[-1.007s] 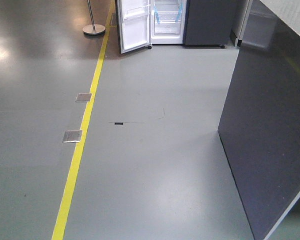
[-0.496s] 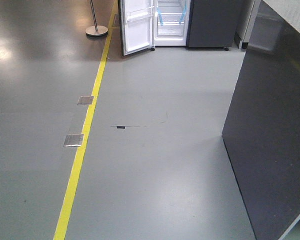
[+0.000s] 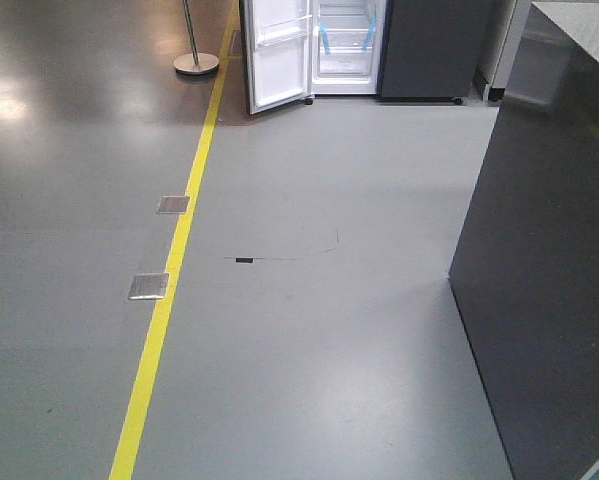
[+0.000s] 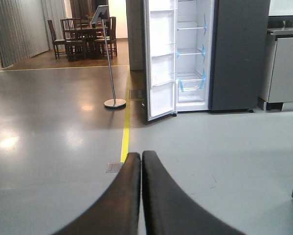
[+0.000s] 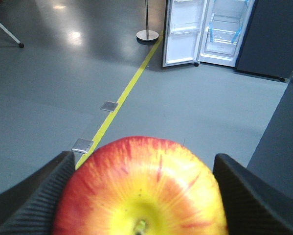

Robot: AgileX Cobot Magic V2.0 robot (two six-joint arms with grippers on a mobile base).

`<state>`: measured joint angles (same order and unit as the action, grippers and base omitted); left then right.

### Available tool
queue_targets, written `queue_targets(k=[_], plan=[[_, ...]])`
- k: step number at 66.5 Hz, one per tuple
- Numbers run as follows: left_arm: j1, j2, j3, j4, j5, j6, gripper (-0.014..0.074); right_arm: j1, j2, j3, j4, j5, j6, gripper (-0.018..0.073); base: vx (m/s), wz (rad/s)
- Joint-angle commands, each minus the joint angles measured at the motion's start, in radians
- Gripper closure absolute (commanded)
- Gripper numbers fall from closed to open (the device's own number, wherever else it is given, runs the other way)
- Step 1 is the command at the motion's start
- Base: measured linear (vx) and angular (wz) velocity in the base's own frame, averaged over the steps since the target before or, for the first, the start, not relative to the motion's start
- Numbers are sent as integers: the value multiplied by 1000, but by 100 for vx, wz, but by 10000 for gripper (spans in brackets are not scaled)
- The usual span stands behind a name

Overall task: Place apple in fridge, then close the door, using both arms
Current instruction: 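Drive the base toward the open refrigerator, holding the apple, then continue driving toward the refrigerator along the yellow floor line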

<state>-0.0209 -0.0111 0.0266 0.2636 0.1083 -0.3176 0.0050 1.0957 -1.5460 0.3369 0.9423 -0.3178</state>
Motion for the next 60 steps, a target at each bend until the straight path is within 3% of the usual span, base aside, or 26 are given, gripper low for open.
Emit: queue_targets(k=[1, 60], plan=[[0, -6, 15, -2, -64, -1, 604, -4, -17, -30, 18, -79, -9, 410, 6, 2], [0, -6, 15, -2, -64, -1, 604, -4, -17, -30, 18, -79, -9, 410, 8, 2]])
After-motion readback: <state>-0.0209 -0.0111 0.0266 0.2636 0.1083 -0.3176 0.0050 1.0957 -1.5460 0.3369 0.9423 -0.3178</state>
